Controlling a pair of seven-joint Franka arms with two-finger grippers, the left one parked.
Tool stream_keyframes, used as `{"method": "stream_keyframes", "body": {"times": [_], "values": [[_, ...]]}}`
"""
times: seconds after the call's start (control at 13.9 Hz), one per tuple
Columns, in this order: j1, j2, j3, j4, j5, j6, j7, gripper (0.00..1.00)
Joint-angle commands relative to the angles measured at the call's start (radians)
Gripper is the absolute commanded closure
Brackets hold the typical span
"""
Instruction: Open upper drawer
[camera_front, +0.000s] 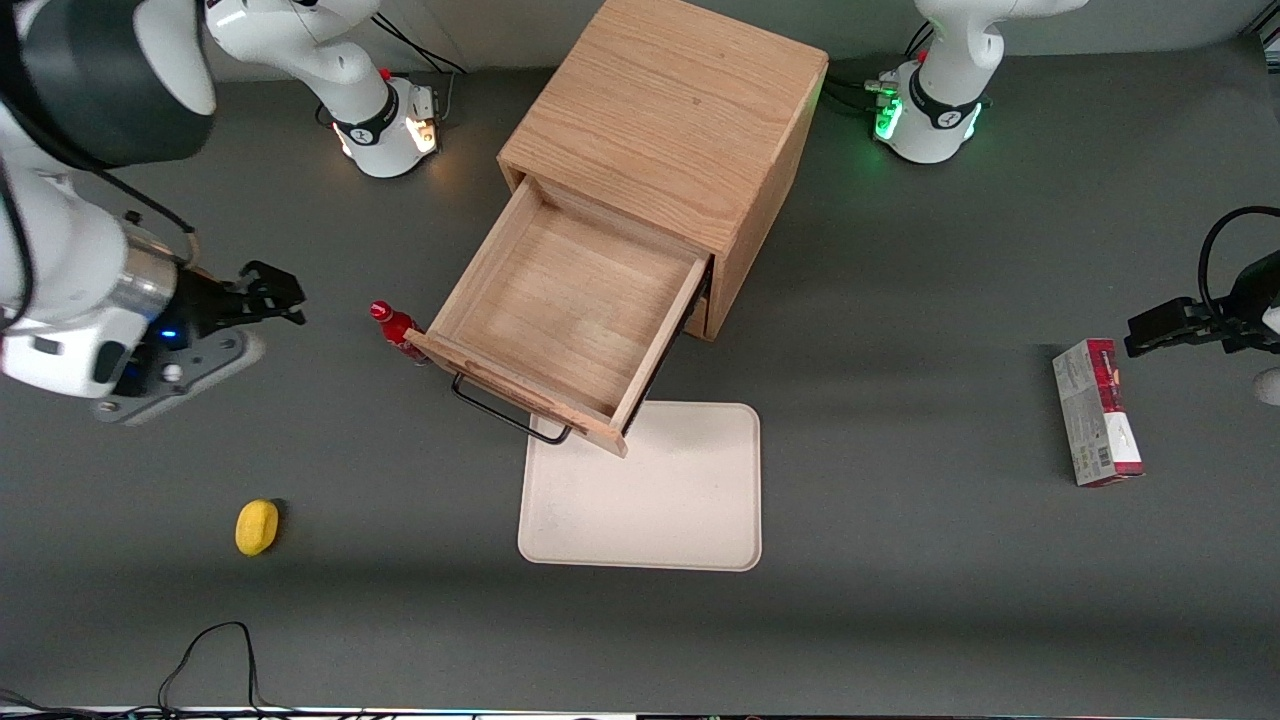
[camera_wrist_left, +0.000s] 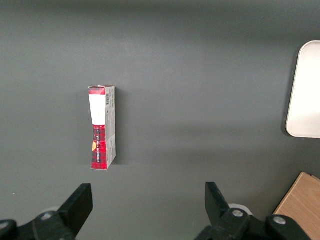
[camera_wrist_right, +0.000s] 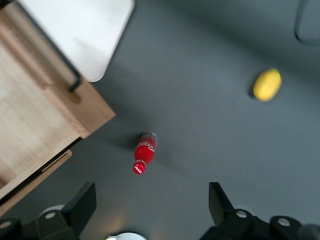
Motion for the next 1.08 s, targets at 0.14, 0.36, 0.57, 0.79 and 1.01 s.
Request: {"method": "stream_keyframes", "body": {"times": [0.14,0.36,0.57,0.79,1.01], "values": [[-0.236,-0.237,0.185,-0.315,-0.068,0.192,0.175,0.00],[-0.292,-0.291,0.208,-0.395,-0.087,0.238,0.181,0.00],[-0.310,-0.290,0.208,-0.414,-0.088,0.241,0.181,0.00],[-0.324,-0.291,0.199,-0.451,-0.107,0.279,0.171,0.00],[-0.329,-0.284,0.197,-0.446,-0.105,0.300,0.175,0.00]]}}
